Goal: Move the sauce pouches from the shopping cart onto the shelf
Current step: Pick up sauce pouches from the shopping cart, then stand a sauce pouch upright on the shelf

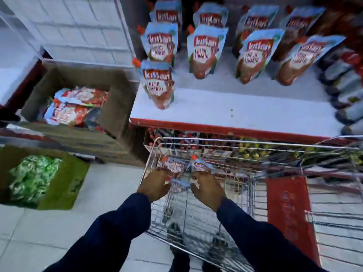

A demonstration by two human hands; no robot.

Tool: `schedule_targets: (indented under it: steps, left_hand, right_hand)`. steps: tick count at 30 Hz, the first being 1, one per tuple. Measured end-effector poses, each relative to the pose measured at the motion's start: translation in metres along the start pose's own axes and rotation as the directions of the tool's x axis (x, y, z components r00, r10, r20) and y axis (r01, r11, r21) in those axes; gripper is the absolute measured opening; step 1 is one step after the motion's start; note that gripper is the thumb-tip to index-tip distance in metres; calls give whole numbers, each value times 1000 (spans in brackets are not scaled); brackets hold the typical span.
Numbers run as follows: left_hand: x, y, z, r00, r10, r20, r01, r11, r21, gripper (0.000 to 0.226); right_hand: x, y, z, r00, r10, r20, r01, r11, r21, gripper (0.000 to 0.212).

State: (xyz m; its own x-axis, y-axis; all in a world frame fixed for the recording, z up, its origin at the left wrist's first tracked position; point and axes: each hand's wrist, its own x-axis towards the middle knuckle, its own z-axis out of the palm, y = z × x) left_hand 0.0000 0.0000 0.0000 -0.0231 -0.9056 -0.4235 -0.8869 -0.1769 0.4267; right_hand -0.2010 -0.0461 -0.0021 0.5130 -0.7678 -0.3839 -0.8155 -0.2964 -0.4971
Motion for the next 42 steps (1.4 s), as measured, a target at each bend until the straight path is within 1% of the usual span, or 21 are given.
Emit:
schedule_targets:
  steps: [1, 3, 6, 10, 14, 17, 20, 23, 27, 32, 35, 37, 42]
  left_hand:
    - [7, -4, 7, 999, -14, 33, 13, 1000, 15, 36]
    - [15, -9, 16, 999, -23, 31, 23, 1000, -10, 40]
    - [25, -15, 27, 999, -33, -6, 33, 999, -41, 38]
    - [35, -19, 33, 997, -53, -65, 48, 996, -74, 25]
    - [35, -19, 32, 997, -53, -50, 50, 997, -51, 20]
    - [30, -16, 24, 998, -39, -47, 39, 999, -14, 16]
    - [17, -9, 7, 996, -2, -94, 2, 1000, -5, 19]
    - [1, 2, -16, 983, 9, -184, -14, 1000, -25, 22]
    - [-19, 22, -53, 946, 59, -319, -76, 996, -39, 16]
    - [-32, 52, -112, 891, 135, -433, -185, 980, -77, 18]
    - [-32, 68, -147, 846, 187, -499, -241, 970, -44, 23]
    - [-27, 79, -166, 818, 218, -532, -273, 962, -25, 22]
    - [-9, 110, -208, 781, 214, -587, -269, 963, -6, 17]
  right_hand:
    - [5, 4, 10, 999, 35, 32, -36, 999, 26, 35]
    - [9, 7, 21, 994, 96, 51, -99, 993, 57, 34]
    - [13, 13, 37, 982, 181, 62, -186, 979, 88, 33]
    - [21, 19, 43, 971, 236, 21, -237, 962, 132, 18]
    - [21, 19, 41, 972, 235, -4, -233, 967, 101, 16]
    - [17, 16, 32, 979, 198, -56, -193, 977, 93, 17]
    - [6, 9, 10, 981, 142, -132, -131, 988, 86, 18]
    - [-9, 0, -20, 971, 84, -225, -70, 995, 68, 19]
    - [-29, -20, -67, 946, 37, -323, -6, 995, 96, 21]
    - [-49, -43, -129, 897, 14, -441, 88, 974, 210, 16]
    - [-50, -52, -163, 857, 22, -515, 127, 959, 254, 16]
    - [-46, -57, -185, 830, 28, -557, 159, 946, 283, 12]
    - [-26, -65, -231, 742, 46, -669, 211, 931, 297, 7]
